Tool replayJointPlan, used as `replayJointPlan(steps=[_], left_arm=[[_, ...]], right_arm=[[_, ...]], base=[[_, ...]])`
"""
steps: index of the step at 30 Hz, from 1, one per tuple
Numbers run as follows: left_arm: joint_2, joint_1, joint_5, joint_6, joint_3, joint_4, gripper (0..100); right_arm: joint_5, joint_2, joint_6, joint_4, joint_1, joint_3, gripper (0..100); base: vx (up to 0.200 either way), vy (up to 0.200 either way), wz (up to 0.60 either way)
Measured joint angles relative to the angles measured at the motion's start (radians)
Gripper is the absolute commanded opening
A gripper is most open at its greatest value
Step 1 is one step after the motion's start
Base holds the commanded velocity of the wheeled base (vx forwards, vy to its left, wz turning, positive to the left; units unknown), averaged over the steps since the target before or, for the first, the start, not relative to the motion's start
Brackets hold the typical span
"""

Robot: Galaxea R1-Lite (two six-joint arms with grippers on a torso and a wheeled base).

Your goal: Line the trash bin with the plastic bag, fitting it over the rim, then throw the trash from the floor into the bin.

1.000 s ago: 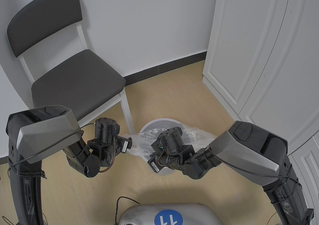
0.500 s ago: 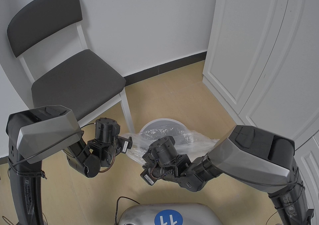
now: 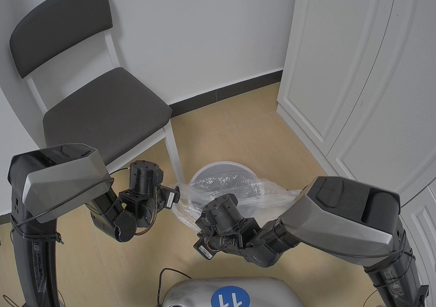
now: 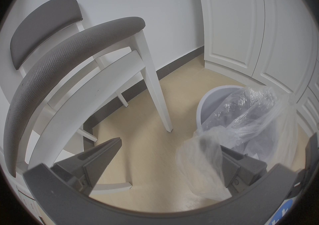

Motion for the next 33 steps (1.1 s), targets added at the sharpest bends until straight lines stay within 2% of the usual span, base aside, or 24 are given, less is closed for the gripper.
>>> replayJointPlan(steps=[8,17,28,33], left_arm=[[0.0,0.001,0.001,0.0,0.0,0.0,100],[0.0,0.002,0.003,-0.002,-0.003,-0.003,100],[-0.006,0.011,0.004,-0.001,-0.001,-0.041,100],[-0.009,0.025,0.004,0.017,-0.002,-0.046,100]], right_arm=[[-0.001,0.072,0.006,-0.003,-0.017,-0.053,0],[-0.011,0.109,0.051,-0.005,-0.022,-0.097,0],[-0.034,-0.004,0.047,-0.005,0.034,0.09,0],[-0.037,-0.043,0.045,-0.005,0.053,0.124,0]], base=[[0.0,0.0,0.0],[0.0,0.0,0.0],[0.0,0.0,0.0],[0.0,0.0,0.0]])
